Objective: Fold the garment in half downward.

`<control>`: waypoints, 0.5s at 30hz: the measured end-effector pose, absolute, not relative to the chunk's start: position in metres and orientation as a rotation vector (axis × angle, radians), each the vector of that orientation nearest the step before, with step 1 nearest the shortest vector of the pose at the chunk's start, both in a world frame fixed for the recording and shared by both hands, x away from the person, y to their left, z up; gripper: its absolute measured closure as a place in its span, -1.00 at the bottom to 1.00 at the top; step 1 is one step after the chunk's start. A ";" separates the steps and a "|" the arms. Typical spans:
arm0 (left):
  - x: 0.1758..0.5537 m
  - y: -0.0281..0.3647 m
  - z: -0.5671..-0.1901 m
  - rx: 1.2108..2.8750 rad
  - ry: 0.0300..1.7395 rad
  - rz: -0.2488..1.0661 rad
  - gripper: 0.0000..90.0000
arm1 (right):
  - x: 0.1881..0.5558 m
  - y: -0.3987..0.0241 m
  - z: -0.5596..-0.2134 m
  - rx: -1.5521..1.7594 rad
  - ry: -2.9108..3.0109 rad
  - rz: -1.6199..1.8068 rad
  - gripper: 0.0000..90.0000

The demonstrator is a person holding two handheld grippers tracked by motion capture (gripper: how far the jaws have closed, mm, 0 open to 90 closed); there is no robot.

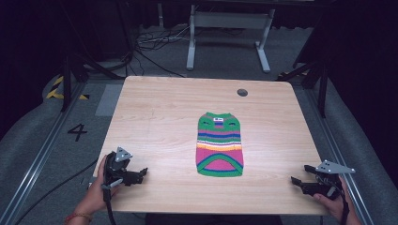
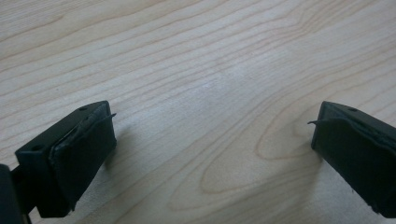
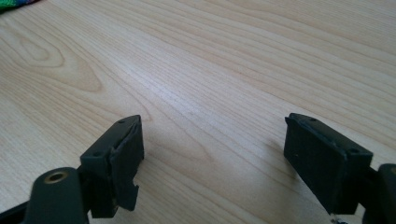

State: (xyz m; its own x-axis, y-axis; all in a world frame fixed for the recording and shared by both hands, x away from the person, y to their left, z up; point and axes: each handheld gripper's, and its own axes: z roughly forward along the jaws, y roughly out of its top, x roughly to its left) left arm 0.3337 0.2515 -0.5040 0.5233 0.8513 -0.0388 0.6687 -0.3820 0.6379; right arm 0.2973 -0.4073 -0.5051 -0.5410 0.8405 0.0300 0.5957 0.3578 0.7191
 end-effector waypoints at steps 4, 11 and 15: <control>0.335 0.253 -0.504 2.186 1.186 0.393 -0.99 | 0.297 -0.407 -0.505 1.262 2.281 0.989 -0.55; 0.337 0.255 -0.504 2.211 1.133 0.371 -0.99 | 0.298 -0.407 -0.505 1.263 2.278 0.987 -0.55; 0.340 0.258 -0.504 2.233 1.078 0.345 -0.99 | 0.298 -0.407 -0.505 1.263 2.278 0.987 -0.55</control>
State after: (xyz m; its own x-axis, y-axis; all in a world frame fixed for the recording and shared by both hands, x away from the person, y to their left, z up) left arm 0.3403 0.2582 -0.5037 0.6311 0.7749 -0.0348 0.6106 -0.4686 0.6384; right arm 0.2977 -0.4069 -0.5051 -0.5385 0.8422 0.0260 0.5950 0.3583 0.7194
